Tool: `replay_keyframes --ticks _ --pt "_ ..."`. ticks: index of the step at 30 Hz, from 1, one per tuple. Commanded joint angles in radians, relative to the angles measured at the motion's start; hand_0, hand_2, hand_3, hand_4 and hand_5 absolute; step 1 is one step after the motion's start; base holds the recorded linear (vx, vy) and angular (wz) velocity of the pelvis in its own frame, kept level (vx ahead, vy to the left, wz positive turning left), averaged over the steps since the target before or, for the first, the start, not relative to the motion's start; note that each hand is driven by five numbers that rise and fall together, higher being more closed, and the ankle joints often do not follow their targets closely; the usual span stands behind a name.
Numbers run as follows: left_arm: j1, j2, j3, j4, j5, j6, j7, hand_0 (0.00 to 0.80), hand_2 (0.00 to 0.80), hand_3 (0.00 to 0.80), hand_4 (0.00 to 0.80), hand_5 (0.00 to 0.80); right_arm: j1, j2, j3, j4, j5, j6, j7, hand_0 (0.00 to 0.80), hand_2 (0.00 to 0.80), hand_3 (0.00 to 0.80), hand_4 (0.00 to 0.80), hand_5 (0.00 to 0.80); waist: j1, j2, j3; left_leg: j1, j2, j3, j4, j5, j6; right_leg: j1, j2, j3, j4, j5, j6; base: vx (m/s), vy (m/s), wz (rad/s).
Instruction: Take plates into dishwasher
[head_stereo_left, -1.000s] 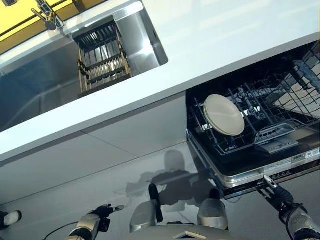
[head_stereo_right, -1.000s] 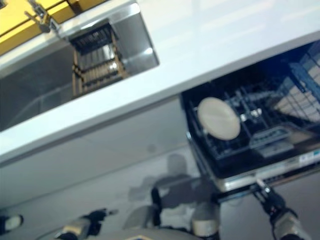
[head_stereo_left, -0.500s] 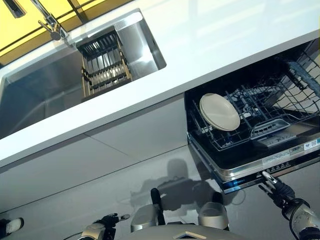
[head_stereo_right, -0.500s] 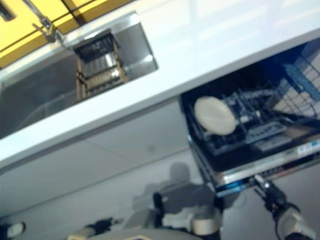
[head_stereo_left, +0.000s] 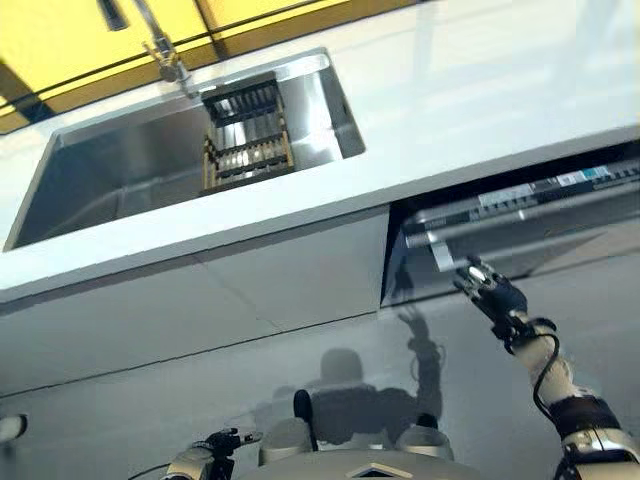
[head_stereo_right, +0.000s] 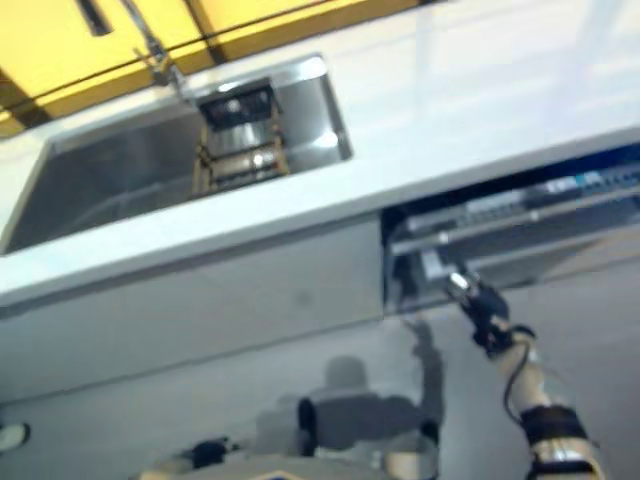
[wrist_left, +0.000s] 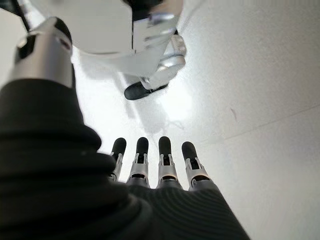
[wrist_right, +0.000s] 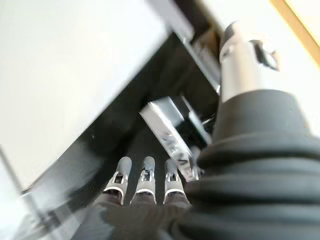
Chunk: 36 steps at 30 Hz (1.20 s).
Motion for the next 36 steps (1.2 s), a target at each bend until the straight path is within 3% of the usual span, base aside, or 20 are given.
replay_keyframes --ticks 1,11,17,28,36 --pt "-0.075 0.101 -0.041 0.038 0.058 0.011 0.014 0.0 0.0 0.0 0.0 0.0 -0.261 0.031 -0.039 -0.112 0.057 -0.11 0.035 0.0 0.0 0.0 0.0 0.0 0.042 -0.088 -0.065 -0.03 0.016 0.055 0.047 -0.042 -0.006 -0.046 0.027 -0.012 0.16 -0.14 -0.091 0.018 -0.036 0.15" --pt "-0.057 0.097 -0.011 0.042 0.043 0.029 0.019 0.0 0.0 0.0 0.0 0.0 -0.039 0.017 -0.018 -0.004 -0.257 0.003 -0.013 0.0 0.0 0.0 0.0 0.0 0.025 -0.11 -0.076 -0.023 0.014 0.068 0.022 -0.037 0.002 -0.035 0.035 -0.009 0.127 -0.121 -0.079 0.005 -0.009 0.03" --pt "-0.054 0.087 0.011 0.027 0.005 0.058 0.023 0.0 0.0 0.0 0.0 0.0 0.12 0.091 0.029 0.078 -0.363 0.059 0.042 0.0 0.0 0.0 0.0 0.0 -0.001 -0.115 -0.077 -0.023 0.01 0.077 0.007 -0.033 0.001 -0.034 0.034 -0.005 0.094 -0.094 -0.063 -0.001 0.025 0.04" --pt "-0.109 0.04 -0.017 0.019 -0.012 0.098 0.01 0.0 0.0 0.0 0.0 0.0 0.187 0.253 0.129 0.545 -0.541 0.048 0.129 0.0 0.0 0.0 0.0 0.0 0.017 -0.113 -0.078 -0.019 -0.005 0.052 0.006 -0.037 0.015 -0.03 0.032 -0.02 0.086 -0.082 -0.057 0.017 0.017 0.03" --pt "-0.141 0.016 -0.056 0.02 -0.031 0.094 0.001 0.0 0.0 0.0 0.0 0.0 0.152 0.28 0.179 0.633 -0.591 0.043 0.132 0.0 0.0 0.0 0.0 0.0 0.04 -0.112 -0.073 -0.022 -0.008 0.026 0.012 -0.043 0.024 -0.023 0.026 -0.018 0.105 -0.1 -0.058 0.025 0.006 0.1"
